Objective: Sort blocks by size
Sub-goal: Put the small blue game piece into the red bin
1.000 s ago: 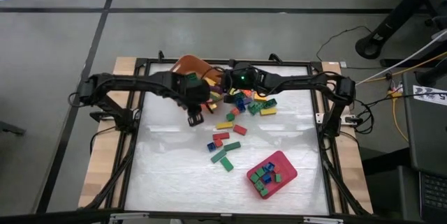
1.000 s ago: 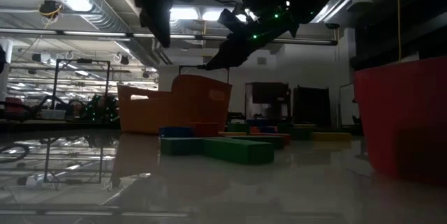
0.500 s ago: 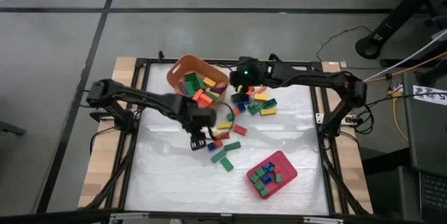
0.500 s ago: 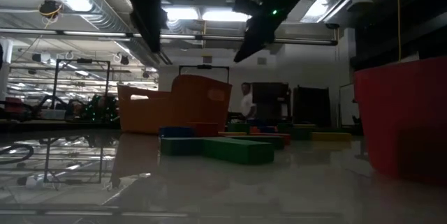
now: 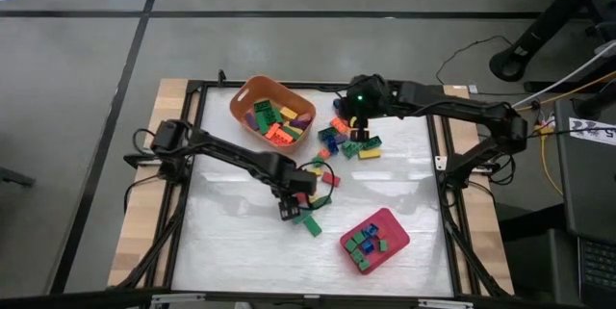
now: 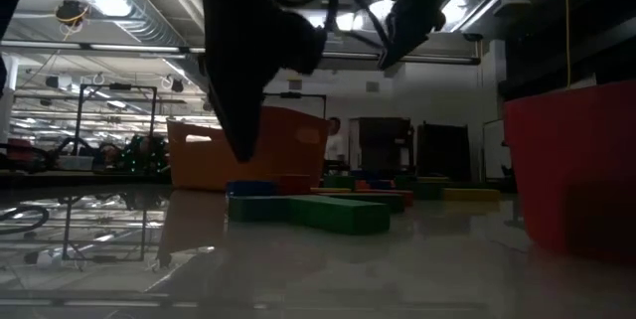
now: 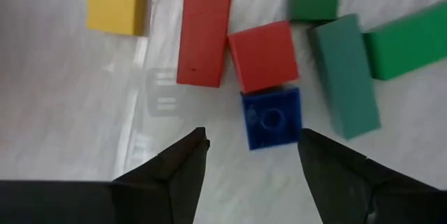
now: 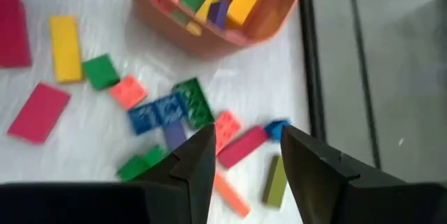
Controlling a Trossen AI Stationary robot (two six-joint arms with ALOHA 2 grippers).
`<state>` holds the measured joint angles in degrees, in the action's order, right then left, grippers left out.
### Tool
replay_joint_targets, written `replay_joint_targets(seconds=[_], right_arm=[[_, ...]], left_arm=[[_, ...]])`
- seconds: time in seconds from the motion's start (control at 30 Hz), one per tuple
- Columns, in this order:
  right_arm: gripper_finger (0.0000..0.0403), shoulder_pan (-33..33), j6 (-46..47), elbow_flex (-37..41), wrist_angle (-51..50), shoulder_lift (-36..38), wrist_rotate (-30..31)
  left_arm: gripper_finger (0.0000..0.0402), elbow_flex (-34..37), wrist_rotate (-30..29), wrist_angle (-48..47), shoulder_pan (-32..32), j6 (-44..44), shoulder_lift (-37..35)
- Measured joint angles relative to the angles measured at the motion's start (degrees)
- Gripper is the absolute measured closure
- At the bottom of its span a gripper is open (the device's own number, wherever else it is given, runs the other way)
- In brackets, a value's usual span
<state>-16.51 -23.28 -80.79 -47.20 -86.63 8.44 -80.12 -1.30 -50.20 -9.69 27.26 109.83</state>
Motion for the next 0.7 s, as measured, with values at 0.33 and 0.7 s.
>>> replay_joint_targets(seconds=[0.33, 0.7], right_arm=[[0.0242, 0.0, 0.7, 0.7, -5.6, 0.1, 0.0], [0.0243, 0.0, 0.7, 4.0, -6.0, 0.1, 0.0]], left_arm=[[0.0191, 0.0, 0.0, 2.3, 0.0, 1.2, 3.3], [0.0192, 0.0, 0.1, 4.9, 0.0, 1.4, 5.3]])
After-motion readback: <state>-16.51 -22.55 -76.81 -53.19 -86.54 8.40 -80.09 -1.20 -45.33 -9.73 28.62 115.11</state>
